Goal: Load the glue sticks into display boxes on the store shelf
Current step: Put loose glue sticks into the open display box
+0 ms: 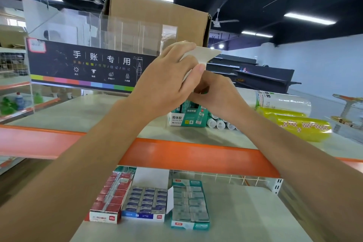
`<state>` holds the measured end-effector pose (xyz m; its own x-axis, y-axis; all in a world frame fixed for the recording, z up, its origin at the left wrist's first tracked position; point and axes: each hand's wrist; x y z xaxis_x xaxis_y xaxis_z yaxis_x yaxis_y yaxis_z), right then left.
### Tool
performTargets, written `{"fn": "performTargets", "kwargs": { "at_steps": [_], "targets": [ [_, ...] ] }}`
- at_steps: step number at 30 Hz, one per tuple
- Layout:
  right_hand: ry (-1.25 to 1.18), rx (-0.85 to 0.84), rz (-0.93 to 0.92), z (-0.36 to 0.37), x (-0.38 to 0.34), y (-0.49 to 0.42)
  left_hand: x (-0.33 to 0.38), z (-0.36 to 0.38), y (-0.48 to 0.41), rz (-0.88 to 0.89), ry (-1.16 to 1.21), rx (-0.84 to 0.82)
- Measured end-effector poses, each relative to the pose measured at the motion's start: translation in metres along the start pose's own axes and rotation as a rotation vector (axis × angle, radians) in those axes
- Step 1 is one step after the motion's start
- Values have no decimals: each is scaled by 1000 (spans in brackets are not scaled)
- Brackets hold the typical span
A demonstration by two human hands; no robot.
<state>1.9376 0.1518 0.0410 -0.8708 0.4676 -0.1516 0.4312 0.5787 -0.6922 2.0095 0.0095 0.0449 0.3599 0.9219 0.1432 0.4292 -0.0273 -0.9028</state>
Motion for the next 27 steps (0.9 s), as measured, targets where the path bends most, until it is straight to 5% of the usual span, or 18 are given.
{"fn": "performTargets", "kwargs": {
  "at_steps": [13,20,27],
  "targets": [
    [142,-86,-155,-8,1,5,4,3,2,35,-8,15],
    [244,45,-114,-31,9,20,9,5,4,69,-58,2],
    [283,-61,60,-56,9,47,14,9,6,140,-148,17]
  ]
}}
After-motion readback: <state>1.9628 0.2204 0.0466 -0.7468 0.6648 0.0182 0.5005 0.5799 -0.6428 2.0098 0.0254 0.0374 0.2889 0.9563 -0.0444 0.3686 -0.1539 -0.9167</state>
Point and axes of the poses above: each hand's wrist, its own y-axis away from the middle knuckle, its own z-axis out of the palm, x = y × z, and after that the axes turned 12 degrees about -z, right-handed
